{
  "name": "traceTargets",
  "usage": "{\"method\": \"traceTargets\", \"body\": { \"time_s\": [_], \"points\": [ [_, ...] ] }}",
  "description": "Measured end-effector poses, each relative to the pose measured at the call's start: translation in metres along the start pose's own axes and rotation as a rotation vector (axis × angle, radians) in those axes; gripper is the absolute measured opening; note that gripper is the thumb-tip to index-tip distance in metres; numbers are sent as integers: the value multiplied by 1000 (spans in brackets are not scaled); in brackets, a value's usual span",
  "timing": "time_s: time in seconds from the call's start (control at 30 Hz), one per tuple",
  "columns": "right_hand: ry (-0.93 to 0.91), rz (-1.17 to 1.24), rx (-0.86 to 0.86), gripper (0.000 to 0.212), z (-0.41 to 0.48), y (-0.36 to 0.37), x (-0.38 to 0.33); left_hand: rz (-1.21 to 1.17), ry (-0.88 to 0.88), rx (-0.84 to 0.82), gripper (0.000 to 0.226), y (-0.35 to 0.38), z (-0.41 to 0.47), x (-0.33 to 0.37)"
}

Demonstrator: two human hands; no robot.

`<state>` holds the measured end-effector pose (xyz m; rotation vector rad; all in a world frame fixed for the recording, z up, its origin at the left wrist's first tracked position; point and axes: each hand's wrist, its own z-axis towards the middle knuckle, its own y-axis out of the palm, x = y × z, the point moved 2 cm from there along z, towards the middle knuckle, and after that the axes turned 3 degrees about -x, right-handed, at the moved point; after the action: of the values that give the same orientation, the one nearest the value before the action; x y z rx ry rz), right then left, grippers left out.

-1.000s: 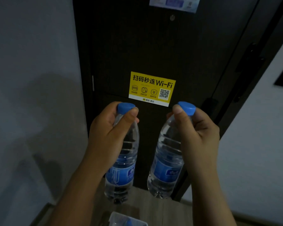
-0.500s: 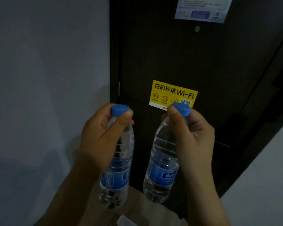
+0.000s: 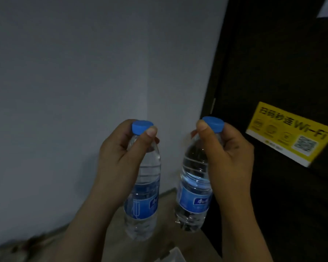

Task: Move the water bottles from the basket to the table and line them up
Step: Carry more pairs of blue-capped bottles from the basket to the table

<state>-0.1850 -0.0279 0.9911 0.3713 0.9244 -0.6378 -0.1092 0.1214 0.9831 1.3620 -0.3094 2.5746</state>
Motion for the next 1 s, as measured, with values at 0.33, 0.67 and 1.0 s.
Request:
{"method": "traceTargets", "body": {
  "time_s": [0.33,0.67,1.0],
  "points": [
    [-26,124,-309,21,-33,127,-22,256,-23,343,23,-134,-53,22],
    [-51,398,-658,32,-158,273,-98,474,-47,664,25,-298,-169,88],
    [-56,596,-928,29,-294,374,-175,618,-82,948,25,-410,-292,151]
  ]
}}
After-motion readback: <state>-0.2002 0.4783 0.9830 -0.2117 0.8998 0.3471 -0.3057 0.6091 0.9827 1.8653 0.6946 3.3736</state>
